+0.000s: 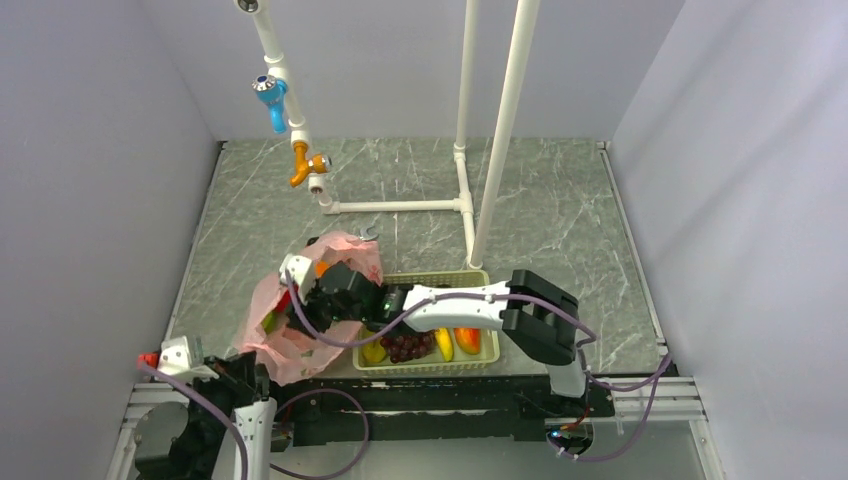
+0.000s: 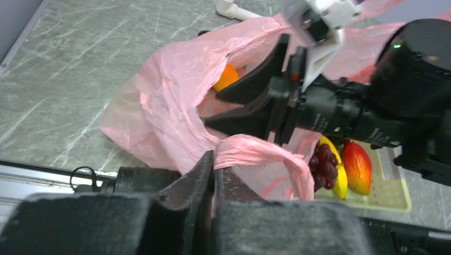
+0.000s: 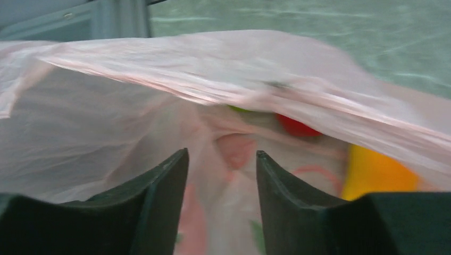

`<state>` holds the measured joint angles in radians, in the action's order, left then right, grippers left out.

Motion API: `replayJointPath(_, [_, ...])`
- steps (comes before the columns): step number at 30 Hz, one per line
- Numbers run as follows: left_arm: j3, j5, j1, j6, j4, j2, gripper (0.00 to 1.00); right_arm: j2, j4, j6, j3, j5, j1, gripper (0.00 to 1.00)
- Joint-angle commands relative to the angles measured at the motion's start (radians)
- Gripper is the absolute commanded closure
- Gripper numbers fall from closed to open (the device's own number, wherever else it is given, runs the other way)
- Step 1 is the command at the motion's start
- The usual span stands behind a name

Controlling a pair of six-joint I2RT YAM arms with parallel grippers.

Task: Take the fake fruits out of the plastic bag
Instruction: Take out the fake fruit from the plastic bag.

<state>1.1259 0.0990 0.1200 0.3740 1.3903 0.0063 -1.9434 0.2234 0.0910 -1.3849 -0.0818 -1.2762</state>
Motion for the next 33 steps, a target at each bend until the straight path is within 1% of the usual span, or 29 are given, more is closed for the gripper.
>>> replayJointPath(1, [0.122, 0.062, -0.017, -0.005, 0.127, -0.106, 0.75, 0.002, 0.149, 0.039, 0.039, -0.156, -0.085, 0.43])
replayJointPath(2, [0.154, 0.063, -0.025, 0.008, 0.152, -0.077, 0.59, -0.001, 0.166, 0.044, 0.052, -0.173, -0.095, 0.40])
replayJointPath(3, [0.193, 0.062, -0.035, 0.023, 0.174, -0.046, 0.46, -0.008, 0.178, 0.052, 0.062, -0.180, -0.103, 0.37])
replayJointPath(4, [0.247, 0.069, -0.049, 0.036, 0.185, -0.020, 0.27, -0.019, 0.185, 0.062, 0.067, -0.178, -0.107, 0.35])
replayJointPath(5, [0.286, 0.076, -0.064, 0.051, 0.187, 0.016, 0.10, -0.032, 0.184, 0.073, 0.067, -0.171, -0.107, 0.33])
replayJointPath(6, [0.332, 0.071, -0.083, 0.090, 0.187, 0.051, 0.02, -0.041, 0.184, 0.083, 0.068, -0.158, -0.107, 0.33])
replayJointPath(8, [0.428, 0.035, -0.113, 0.152, 0.186, 0.124, 0.01, -0.059, 0.181, 0.078, 0.071, -0.133, -0.108, 0.31])
replayJointPath(10, [0.509, -0.016, -0.167, 0.214, 0.181, 0.189, 0.00, -0.063, 0.137, 0.072, 0.060, -0.079, -0.109, 0.31])
replayJointPath(11, [0.529, -0.037, -0.183, 0.233, 0.169, 0.220, 0.01, -0.057, 0.127, 0.076, 0.068, -0.055, -0.107, 0.30])
replayJointPath(13, [0.519, -0.050, -0.206, 0.227, 0.130, 0.272, 0.01, -0.018, 0.139, 0.075, 0.112, -0.021, -0.105, 0.29])
replayJointPath(16, [0.417, -0.056, -0.212, 0.167, 0.069, 0.334, 0.01, 0.062, 0.153, 0.095, 0.184, 0.046, -0.096, 0.25])
replayJointPath(18, [0.336, -0.086, -0.212, 0.133, 0.029, 0.377, 0.01, 0.100, 0.166, 0.125, 0.222, 0.106, -0.085, 0.23])
replayJointPath(20, [0.229, -0.094, -0.213, 0.106, -0.031, 0.398, 0.01, 0.122, 0.162, 0.152, 0.243, 0.178, -0.066, 0.22])
replayJointPath(22, [0.122, -0.035, -0.213, 0.062, -0.116, 0.417, 0.01, 0.129, 0.135, 0.171, 0.242, 0.209, -0.039, 0.23])
replayJointPath(24, [0.032, -0.003, -0.213, 0.033, -0.177, 0.448, 0.01, 0.140, 0.139, 0.199, 0.258, 0.197, -0.006, 0.24])
replayJointPath(27, [-0.071, 0.065, -0.212, -0.045, -0.283, 0.504, 0.01, 0.169, 0.235, 0.232, 0.336, 0.136, 0.032, 0.22])
replayJointPath(30, [-0.113, 0.034, -0.213, -0.139, -0.319, 0.574, 0.01, 0.185, 0.325, 0.216, 0.393, 0.089, 0.037, 0.20])
replayJointPath(33, [-0.143, 0.064, -0.212, -0.238, -0.383, 0.633, 0.01, 0.179, 0.358, 0.230, 0.403, 0.063, 0.039, 0.20])
